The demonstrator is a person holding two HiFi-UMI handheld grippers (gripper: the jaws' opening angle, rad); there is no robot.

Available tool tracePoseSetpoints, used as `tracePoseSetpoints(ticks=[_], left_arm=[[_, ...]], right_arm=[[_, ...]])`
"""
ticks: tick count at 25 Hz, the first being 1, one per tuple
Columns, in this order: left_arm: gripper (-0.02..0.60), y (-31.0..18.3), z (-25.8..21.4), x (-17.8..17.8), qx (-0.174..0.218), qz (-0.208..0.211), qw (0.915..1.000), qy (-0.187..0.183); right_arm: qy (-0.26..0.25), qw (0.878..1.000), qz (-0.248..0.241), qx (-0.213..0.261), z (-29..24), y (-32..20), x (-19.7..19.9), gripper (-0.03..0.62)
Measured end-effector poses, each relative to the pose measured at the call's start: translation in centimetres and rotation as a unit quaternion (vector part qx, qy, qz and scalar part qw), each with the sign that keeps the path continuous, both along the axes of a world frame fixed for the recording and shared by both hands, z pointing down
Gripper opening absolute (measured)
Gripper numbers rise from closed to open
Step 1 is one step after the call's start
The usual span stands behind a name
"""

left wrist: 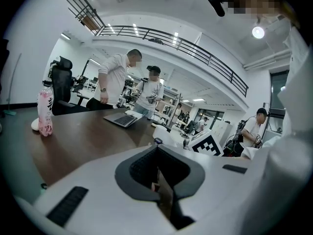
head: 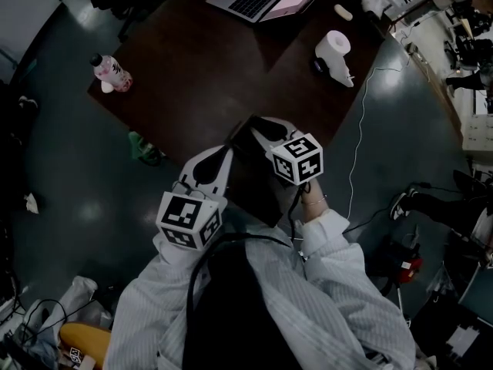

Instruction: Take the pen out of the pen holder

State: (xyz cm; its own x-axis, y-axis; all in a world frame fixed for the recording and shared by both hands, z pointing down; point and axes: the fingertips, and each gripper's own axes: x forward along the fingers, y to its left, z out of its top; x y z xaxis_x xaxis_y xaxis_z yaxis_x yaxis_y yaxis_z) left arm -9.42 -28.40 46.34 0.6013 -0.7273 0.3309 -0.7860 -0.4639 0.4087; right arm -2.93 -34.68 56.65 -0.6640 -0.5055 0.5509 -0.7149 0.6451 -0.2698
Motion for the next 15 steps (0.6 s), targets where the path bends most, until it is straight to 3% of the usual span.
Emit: tracePoseSetpoints(ticks=[8, 15], left_arm=[[0.005, 0.1, -0.1, 0.4, 0.002, 0.003, 1.0000, -0.004], [0.005, 0.4, -0.8, 0.6, 0.010, 0.004, 0.9999, -0.002]], right_arm=[[0.032, 0.998, -0.018, 0.045, -0.2, 0.1, 0.2, 0.077], [-0.014, 0.998, 0.019, 0.058, -2.4, 0.3, 0.9, 0.048]])
